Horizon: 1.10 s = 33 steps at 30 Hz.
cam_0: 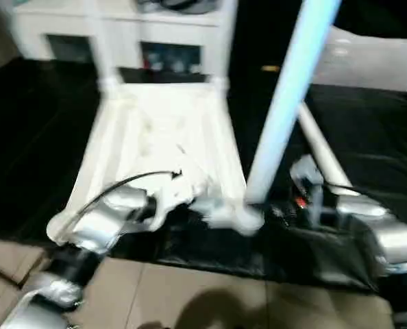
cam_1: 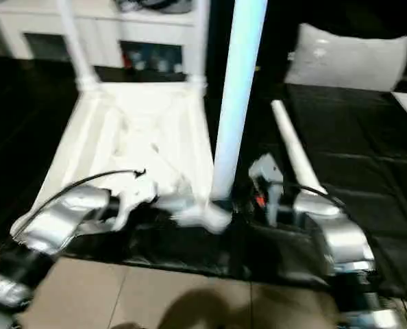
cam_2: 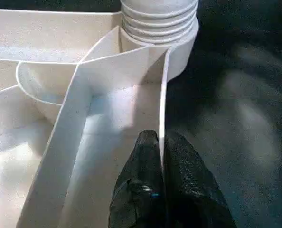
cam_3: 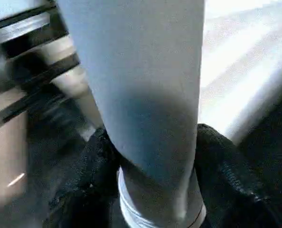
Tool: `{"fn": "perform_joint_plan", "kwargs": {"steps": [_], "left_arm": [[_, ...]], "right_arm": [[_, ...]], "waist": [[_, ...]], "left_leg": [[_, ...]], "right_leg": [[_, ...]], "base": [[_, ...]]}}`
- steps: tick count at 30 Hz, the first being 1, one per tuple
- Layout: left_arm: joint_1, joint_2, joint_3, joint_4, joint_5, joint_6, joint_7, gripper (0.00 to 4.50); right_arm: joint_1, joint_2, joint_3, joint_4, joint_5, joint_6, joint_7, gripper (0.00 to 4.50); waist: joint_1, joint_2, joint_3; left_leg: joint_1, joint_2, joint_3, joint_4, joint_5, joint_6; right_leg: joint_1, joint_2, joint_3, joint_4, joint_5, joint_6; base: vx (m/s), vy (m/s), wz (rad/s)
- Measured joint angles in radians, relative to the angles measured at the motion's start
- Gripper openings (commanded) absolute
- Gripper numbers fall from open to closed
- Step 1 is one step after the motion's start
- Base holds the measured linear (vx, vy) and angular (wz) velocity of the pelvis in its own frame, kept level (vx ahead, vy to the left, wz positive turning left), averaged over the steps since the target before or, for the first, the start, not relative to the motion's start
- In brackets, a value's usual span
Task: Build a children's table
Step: Rotate leg to tighten, then rotate table base
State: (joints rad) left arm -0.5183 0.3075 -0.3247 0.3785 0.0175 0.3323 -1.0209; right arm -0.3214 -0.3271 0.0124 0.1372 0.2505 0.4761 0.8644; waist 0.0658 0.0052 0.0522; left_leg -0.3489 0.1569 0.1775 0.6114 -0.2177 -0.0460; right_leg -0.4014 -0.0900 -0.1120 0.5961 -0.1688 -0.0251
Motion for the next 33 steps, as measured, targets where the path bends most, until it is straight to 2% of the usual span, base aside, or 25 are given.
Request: {"fn": "perform_joint_plan", "kwargs": {"steps": [1,2,6,7,8,9,10,14,15,19,23,24,25,26,28,29,30,31,33], "left_arm": [[-0.016,-0.038,0.009,0.019,0.008,0.031,0.061,0.0],[-0.023,-0.061,0.013,0.027,0.01,0.048,0.094,0.0],[-0.057,-0.139,0.025,0.072,0.021,0.089,0.209,0.0],[-0.07,-0.159,0.029,0.091,0.024,0.096,0.239,0.0],[-0.083,-0.183,0.035,0.115,0.028,0.096,0.269,0.0],[-0.099,-0.207,0.039,0.138,0.035,0.096,0.302,0.0],[-0.112,-0.228,0.041,0.159,0.041,0.094,0.33,0.0],[-0.115,-0.239,0.042,0.163,0.051,0.084,0.349,0.0],[-0.115,-0.239,0.042,0.163,0.055,0.08,0.351,0.0],[-0.128,-0.23,0.041,0.192,0.068,0.032,0.375,0.0],[-0.143,-0.233,0.047,0.241,0.077,-0.04,0.414,0.0],[-0.143,-0.241,0.055,0.248,0.076,-0.056,0.42,0.0],[-0.142,-0.246,0.064,0.254,0.073,-0.078,0.422,0.44],[-0.138,-0.255,0.084,0.254,0.06,-0.092,0.423,0.55],[-0.118,-0.281,0.145,0.219,0.002,-0.143,0.446,0.55],[-0.115,-0.287,0.159,0.186,-0.016,-0.157,0.454,0.77],[-0.115,-0.286,0.164,0.159,-0.023,-0.166,0.462,0.77],[-0.115,-0.277,0.166,0.123,-0.024,-0.178,0.468,0.98],[-0.112,-0.259,0.169,0.091,-0.022,-0.182,0.472,0.98]], "right_arm": [[-0.017,0.05,-0.019,0.002,-0.029,0.016,-0.109,1.97],[-0.026,0.067,-0.024,0.002,-0.038,0.029,-0.165,1.97],[-0.06,0.147,-0.049,0.009,-0.085,0.061,-0.358,1.97],[-0.073,0.166,-0.057,0.022,-0.095,0.061,-0.403,1.97],[-0.084,0.184,-0.068,0.042,-0.1,0.051,-0.439,2.31],[-0.096,0.205,-0.085,0.065,-0.107,0.031,-0.477,2.31],[-0.106,0.222,-0.098,0.084,-0.113,0.012,-0.512,2.66],[-0.106,0.254,-0.123,0.085,-0.109,-0.009,-0.53,2.79],[-0.106,0.254,-0.123,0.083,-0.108,-0.012,-0.53,2.99],[-0.079,0.251,-0.109,0.058,-0.101,-0.042,-0.51,3.3],[-0.01,0.236,-0.068,0.012,-0.092,-0.056,-0.473,3.76],[0.005,0.24,-0.071,0.0,-0.089,-0.056,-0.474,3.76],[0.021,0.248,-0.082,-0.02,-0.081,-0.059,-0.476,3.9],[0.038,0.255,-0.095,-0.049,-0.067,-0.063,-0.479,3.97],[0.075,0.257,-0.122,-0.109,-0.046,-0.065,-0.488,4.08],[0.099,0.257,-0.134,-0.139,-0.039,-0.064,-0.492,4.22],[0.112,0.257,-0.14,-0.154,-0.033,-0.06,-0.497,4.22],[0.137,0.256,-0.143,-0.185,-0.023,-0.052,-0.498,4.45],[0.164,0.254,-0.142,-0.206,-0.017,-0.046,-0.498,4.45]], "waist": [[-0.014,0.003,0.0],[-0.02,0.005,0.0],[-0.026,0.008,-0.002],[-0.026,0.009,-0.002],[-0.024,0.01,-0.003],[-0.024,0.011,-0.003],[-0.021,0.013,-0.004],[-0.011,0.015,-0.005],[-0.01,0.016,-0.006],[-0.011,0.015,-0.005],[-0.012,0.012,-0.003],[-0.009,0.012,-0.003],[-0.008,0.011,-0.002],[-0.006,0.011,-0.002],[-0.002,0.002,0.003],[0.003,-0.002,0.003],[0.006,-0.003,0.002],[0.006,-0.004,0.002],[0.005,-0.004,0.002]], "left_leg": [[-0.001,0.0,0.0,0.0,0.001,-0.001],[-0.001,0.0,0.0,0.0,0.001,-0.001],[-0.001,0.0,-0.001,-0.002,0.002,0.0],[-0.002,0.0,-0.001,-0.002,0.002,0.0],[-0.002,0.0,-0.001,-0.003,0.002,0.0],[-0.002,-0.001,-0.001,-0.003,0.001,0.0],[-0.003,-0.001,-0.001,-0.004,0.001,0.0],[-0.003,-0.001,-0.001,-0.01,0.004,0.007],[-0.003,-0.001,-0.001,-0.011,0.004,0.007],[-0.004,-0.001,-0.001,-0.012,0.004,0.007],[-0.005,-0.001,-0.001,-0.011,0.004,0.007],[-0.006,-0.001,-0.001,-0.011,0.004,0.007],[-0.007,-0.001,-0.001,-0.011,0.004,0.007],[-0.009,-0.001,-0.001,-0.011,0.004,0.007],[-0.011,-0.001,-0.002,-0.011,0.004,0.007],[-0.01,0.0,-0.003,-0.01,0.004,0.007],[-0.01,0.0,-0.003,-0.01,0.004,0.008],[-0.01,0.0,-0.003,-0.01,0.003,0.008],[-0.01,0.0,-0.002,-0.01,0.003,0.008]], "right_leg": [[-0.001,0.0,0.0,-0.001,0.0,0.0],[-0.001,0.0,-0.001,-0.002,0.0,0.0],[-0.001,0.0,-0.001,-0.002,0.0,0.0],[-0.001,0.0,-0.001,-0.002,0.0,0.0],[0.0,0.0,-0.001,-0.003,0.0,0.0],[-0.001,0.0,-0.001,-0.003,0.0,0.0],[-0.002,-0.001,-0.001,-0.003,0.001,0.0],[-0.003,0.0,-0.001,-0.003,0.002,-0.002],[-0.003,0.0,-0.001,-0.003,0.003,-0.005],[-0.004,0.0,-0.002,-0.003,0.003,-0.005],[-0.005,0.0,-0.002,-0.004,0.0,0.0],[-0.005,0.0,-0.002,-0.004,0.0,0.0],[-0.006,0.0,-0.002,-0.004,0.0,0.0],[-0.007,0.0,-0.002,-0.004,0.0,0.0],[-0.008,0.0,-0.003,-0.004,0.003,-0.005],[-0.008,0.0,-0.005,-0.004,0.003,-0.006],[-0.008,0.0,-0.005,-0.004,0.003,-0.006],[-0.008,0.0,-0.005,-0.005,0.003,-0.006],[-0.008,0.0,-0.005,-0.004,0.003,-0.006]], "base": [[0.0,0.0,0.0],[0.0,0.0,0.0],[0.0,0.0,0.0],[0.0,0.0,0.0],[0.0,0.0,0.0],[0.0,0.0,0.0],[0.0,0.0,0.0],[0.0,0.0,0.0],[0.0,0.0,0.0],[0.0,0.0,0.0],[0.0,0.0,0.0],[0.0,0.0,0.0],[0.0,0.0,0.0],[0.0,0.0,0.0],[0.0,0.0,0.0],[0.0,0.0,0.0],[0.0,0.0,0.0],[0.0,0.0,0.0],[0.0,0.0,0.0]]}}
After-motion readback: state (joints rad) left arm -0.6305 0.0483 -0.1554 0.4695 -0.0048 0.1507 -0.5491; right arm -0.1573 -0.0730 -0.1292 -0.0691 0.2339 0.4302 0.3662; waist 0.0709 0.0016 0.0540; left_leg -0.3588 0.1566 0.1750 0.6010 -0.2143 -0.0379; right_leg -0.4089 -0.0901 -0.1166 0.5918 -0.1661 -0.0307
